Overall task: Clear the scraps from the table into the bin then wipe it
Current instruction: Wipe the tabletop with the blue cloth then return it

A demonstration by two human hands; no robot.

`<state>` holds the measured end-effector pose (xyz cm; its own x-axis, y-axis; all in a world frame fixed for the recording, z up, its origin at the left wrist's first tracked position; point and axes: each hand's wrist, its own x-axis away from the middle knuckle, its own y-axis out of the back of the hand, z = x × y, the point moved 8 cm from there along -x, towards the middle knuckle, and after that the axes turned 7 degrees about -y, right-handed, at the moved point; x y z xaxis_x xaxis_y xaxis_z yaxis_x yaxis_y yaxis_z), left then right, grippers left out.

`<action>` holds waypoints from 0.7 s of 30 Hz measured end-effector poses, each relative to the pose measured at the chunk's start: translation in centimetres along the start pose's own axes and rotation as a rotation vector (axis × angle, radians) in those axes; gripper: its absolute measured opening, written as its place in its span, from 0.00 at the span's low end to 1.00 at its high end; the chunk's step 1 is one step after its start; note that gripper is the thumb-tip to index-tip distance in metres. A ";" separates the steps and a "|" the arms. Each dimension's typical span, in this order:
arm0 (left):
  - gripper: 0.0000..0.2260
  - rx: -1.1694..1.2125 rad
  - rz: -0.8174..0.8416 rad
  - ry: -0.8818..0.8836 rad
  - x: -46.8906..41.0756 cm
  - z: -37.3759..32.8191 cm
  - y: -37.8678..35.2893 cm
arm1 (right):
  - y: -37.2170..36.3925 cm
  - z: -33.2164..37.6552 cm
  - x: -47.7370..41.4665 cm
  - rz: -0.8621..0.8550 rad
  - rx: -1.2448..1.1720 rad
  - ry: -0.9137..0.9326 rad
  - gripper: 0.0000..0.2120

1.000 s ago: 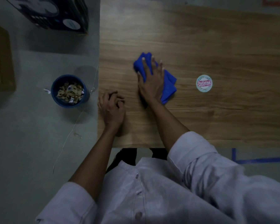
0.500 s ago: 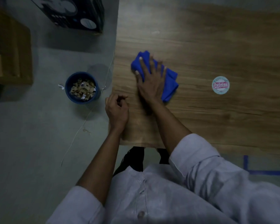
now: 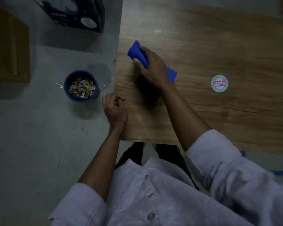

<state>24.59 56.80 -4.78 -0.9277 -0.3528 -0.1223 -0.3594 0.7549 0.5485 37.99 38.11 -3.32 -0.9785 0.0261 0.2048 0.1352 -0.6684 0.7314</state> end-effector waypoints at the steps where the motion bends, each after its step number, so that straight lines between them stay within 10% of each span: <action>1: 0.10 0.016 0.012 0.045 0.4 0.9 -0.1 | -1.5 0.0 -0.5 0.051 0.051 -0.011 0.27; 15: 0.03 -0.027 0.097 -0.061 2.7 0.3 -1.1 | -7.4 1.1 6.2 0.583 0.519 0.560 0.35; 21: 0.07 0.024 -0.093 0.023 4.3 -0.2 -2.0 | -1.7 0.6 6.3 0.048 0.387 -0.198 0.30</action>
<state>21.39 53.64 -6.27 -0.8879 -0.4341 -0.1525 -0.4462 0.7315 0.5156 31.70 39.88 -2.89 -0.9260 0.1691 0.3376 0.2652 -0.3451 0.9003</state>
